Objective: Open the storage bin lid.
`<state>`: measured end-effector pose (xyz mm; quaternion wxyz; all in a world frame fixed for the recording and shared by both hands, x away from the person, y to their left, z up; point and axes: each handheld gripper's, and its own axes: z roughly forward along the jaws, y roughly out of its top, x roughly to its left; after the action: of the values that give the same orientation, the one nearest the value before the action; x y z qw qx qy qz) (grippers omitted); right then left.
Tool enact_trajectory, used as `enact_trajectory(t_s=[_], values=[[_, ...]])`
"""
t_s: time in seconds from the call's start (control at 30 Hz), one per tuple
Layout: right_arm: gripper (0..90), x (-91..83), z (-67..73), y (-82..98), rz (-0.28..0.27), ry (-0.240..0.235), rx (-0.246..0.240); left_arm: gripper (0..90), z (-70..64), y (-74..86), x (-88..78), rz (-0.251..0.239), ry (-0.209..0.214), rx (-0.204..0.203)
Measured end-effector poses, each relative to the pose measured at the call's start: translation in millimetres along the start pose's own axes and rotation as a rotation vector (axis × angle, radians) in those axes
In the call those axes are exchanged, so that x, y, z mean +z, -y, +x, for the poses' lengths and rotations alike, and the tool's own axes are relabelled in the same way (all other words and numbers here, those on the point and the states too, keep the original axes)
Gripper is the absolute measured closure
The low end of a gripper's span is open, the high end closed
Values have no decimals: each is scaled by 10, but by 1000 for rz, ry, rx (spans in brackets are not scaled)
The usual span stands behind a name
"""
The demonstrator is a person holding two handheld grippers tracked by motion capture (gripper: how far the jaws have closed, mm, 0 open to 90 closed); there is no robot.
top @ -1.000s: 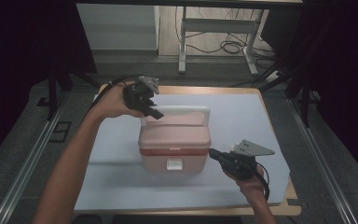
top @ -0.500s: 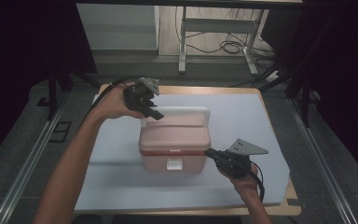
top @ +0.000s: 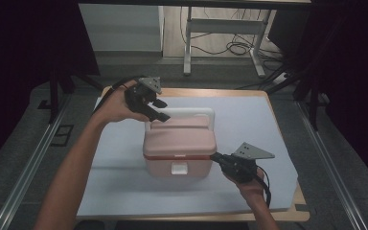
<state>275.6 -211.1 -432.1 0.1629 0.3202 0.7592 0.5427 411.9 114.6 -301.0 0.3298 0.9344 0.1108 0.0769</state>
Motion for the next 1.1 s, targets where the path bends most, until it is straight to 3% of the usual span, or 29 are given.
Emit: enact_trajectory(t_s=[0.17, 0.3, 0.63, 0.87, 1.1], values=[[893, 1, -1, 4, 1, 0, 0, 371, 17, 50, -153, -44, -56, -28], [893, -1, -4, 4, 1, -1, -1, 373, -3, 140, -304, -73, -53, -68], [890, -4, -1, 3, 3, 1, 0, 420, -73, 430, -553, -103, -82, -122], [889, -3, -2, -2, 1, 0, -1, 443, -174, 630, -618, -131, -97, -149], [889, -6, -2, -7, -1, 1, -3, 449, -229, 800, -561, -134, -97, -166]])
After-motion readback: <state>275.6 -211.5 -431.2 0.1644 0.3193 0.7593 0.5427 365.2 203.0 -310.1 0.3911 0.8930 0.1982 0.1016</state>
